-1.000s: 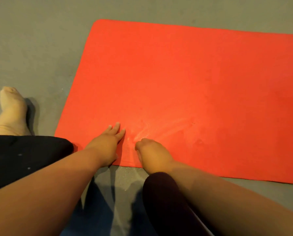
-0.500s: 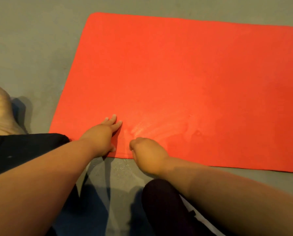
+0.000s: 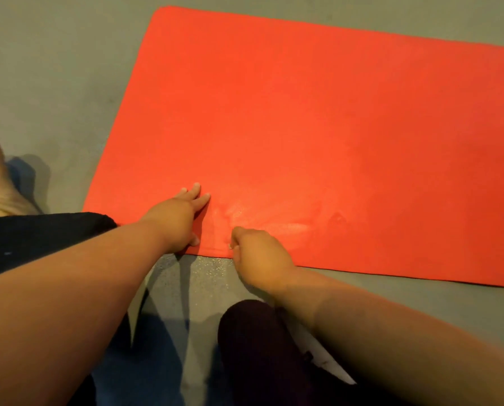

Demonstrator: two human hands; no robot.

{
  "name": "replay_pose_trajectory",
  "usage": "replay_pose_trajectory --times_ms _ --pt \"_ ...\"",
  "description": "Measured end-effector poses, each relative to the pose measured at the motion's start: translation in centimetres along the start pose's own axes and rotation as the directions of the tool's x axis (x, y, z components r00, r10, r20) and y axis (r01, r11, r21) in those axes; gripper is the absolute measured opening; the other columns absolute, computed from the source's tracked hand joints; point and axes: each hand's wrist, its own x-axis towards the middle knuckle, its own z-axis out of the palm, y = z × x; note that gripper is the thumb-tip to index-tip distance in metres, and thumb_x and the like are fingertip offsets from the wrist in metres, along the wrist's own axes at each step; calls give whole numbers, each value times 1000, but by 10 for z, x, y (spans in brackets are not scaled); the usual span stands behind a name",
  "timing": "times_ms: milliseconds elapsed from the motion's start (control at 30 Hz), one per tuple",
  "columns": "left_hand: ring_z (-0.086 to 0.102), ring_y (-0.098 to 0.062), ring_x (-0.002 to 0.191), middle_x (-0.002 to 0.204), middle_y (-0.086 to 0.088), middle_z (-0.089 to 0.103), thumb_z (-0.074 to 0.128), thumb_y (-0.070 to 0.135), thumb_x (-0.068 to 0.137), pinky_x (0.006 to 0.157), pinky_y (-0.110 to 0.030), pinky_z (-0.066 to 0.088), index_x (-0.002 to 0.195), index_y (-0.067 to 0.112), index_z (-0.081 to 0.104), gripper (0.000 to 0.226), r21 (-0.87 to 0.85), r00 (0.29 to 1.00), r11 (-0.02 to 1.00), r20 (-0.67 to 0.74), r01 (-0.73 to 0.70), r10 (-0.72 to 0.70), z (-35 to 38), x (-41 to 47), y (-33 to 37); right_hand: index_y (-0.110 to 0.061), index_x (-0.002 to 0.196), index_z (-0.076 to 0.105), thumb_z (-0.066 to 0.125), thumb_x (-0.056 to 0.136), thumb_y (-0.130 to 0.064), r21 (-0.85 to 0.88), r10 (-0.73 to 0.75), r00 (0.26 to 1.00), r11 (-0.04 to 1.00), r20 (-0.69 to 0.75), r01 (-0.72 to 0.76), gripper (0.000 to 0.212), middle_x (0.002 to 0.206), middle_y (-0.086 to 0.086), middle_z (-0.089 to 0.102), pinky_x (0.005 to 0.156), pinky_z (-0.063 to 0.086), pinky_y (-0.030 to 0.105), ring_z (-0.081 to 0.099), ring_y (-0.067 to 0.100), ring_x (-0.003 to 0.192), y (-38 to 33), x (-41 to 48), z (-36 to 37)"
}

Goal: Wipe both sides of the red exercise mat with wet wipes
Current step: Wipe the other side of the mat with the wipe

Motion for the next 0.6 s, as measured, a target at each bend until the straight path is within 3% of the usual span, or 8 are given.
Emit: replay_pose_trajectory --times_ms 200,300,400,467,533,600 --pt "3 -20 148 160 -2 -10 78 22 77 116 -31 17 154 21 4 107 -13 1000 1000 10 20 -20 0 -1 -1 -16 84 59 50 79 -7 172 343 929 932 -136 -319 14 89 8 68 66 45 30 61 29 84 61 -31 -41" --pt "3 -22 148 160 -4 -11 77 22 78 115 -31 17 154 20 2 106 19 999 999 23 40 -40 -1 0 5 -12 95 61 48 83 -8 72 274 958 961 -89 -268 18 96 11 67 69 45 30 61 30 90 48 -25 -31" --pt "3 -24 148 160 -5 -13 74 22 81 115 -33 19 154 19 -2 105 49 998 997 29 59 -61 1 0 9 -15 102 58 47 83 -4 -26 110 990 994 87 -108 25 101 11 63 67 40 27 59 30 93 19 -18 -7" --pt "3 -25 148 160 -5 -14 70 21 84 116 -34 19 153 19 -4 102 53 996 996 40 77 -79 3 -2 11 -13 101 57 46 82 -3 -43 24 993 999 118 -19 24 100 12 63 66 39 28 58 31 91 18 -18 -7" --pt "2 -25 148 160 -6 -14 66 18 87 116 -34 18 153 18 -5 97 48 994 995 50 90 -92 4 -4 14 -13 95 57 47 81 -6 10 32 997 999 64 -33 19 96 12 65 64 39 29 59 31 89 34 -27 -15" --pt "2 -26 148 160 -6 -15 63 15 87 117 -35 19 153 18 -5 95 46 994 994 44 100 -102 4 -4 16 -15 90 59 50 78 -8 82 135 991 988 -1 -134 16 91 9 67 63 38 29 59 30 85 54 -38 -21"
